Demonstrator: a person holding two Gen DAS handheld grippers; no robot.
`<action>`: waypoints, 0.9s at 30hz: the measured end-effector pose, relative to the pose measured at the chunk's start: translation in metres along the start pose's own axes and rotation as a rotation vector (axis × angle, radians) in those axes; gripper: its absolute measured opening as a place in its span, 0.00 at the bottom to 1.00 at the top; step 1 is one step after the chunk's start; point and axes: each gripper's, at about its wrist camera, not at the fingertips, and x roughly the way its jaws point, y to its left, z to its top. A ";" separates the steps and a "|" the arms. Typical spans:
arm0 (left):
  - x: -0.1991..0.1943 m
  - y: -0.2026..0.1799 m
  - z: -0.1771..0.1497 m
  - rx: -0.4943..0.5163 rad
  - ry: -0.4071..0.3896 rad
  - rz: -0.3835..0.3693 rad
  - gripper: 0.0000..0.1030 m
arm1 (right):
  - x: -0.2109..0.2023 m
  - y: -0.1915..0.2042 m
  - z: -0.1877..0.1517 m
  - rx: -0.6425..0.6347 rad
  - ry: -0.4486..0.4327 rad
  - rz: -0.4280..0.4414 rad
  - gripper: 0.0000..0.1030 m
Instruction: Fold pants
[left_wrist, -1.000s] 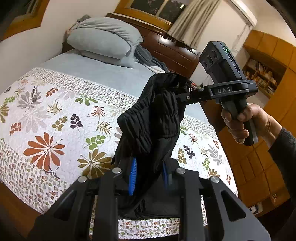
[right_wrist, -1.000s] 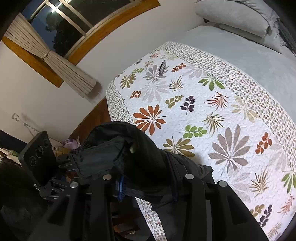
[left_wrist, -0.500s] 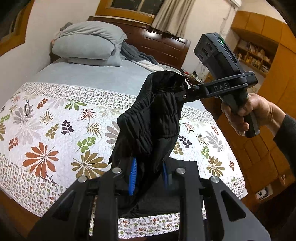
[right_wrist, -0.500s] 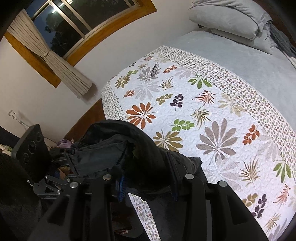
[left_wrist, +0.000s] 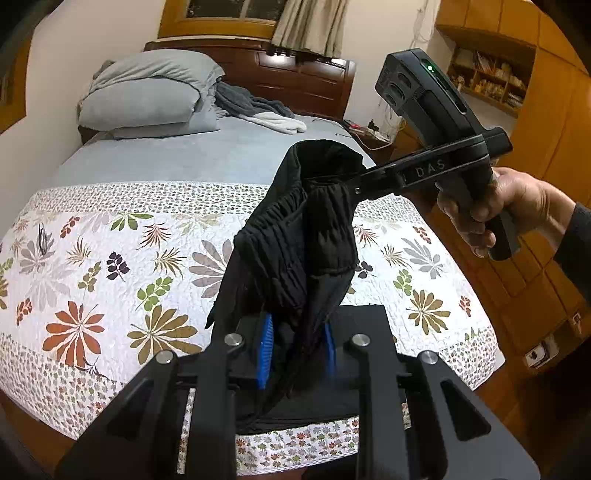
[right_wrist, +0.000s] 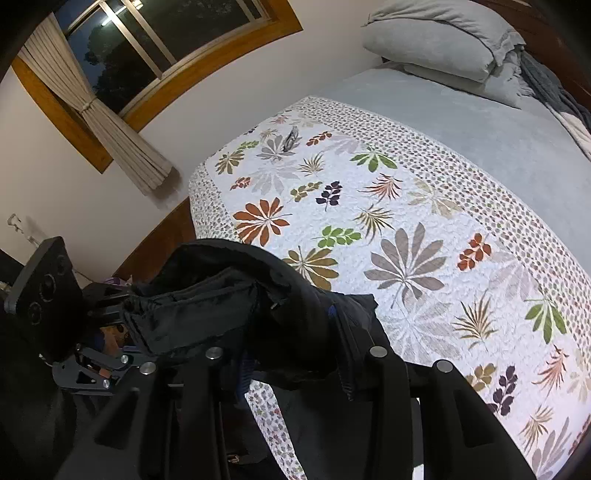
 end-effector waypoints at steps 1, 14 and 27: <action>0.002 -0.003 0.000 0.005 0.003 -0.002 0.20 | -0.002 -0.002 -0.003 0.000 -0.002 -0.006 0.37; 0.025 -0.041 -0.008 0.081 0.042 -0.008 0.20 | -0.016 -0.026 -0.044 0.024 -0.028 -0.040 0.37; 0.060 -0.078 -0.021 0.155 0.106 -0.021 0.20 | -0.017 -0.061 -0.089 0.058 -0.044 -0.057 0.37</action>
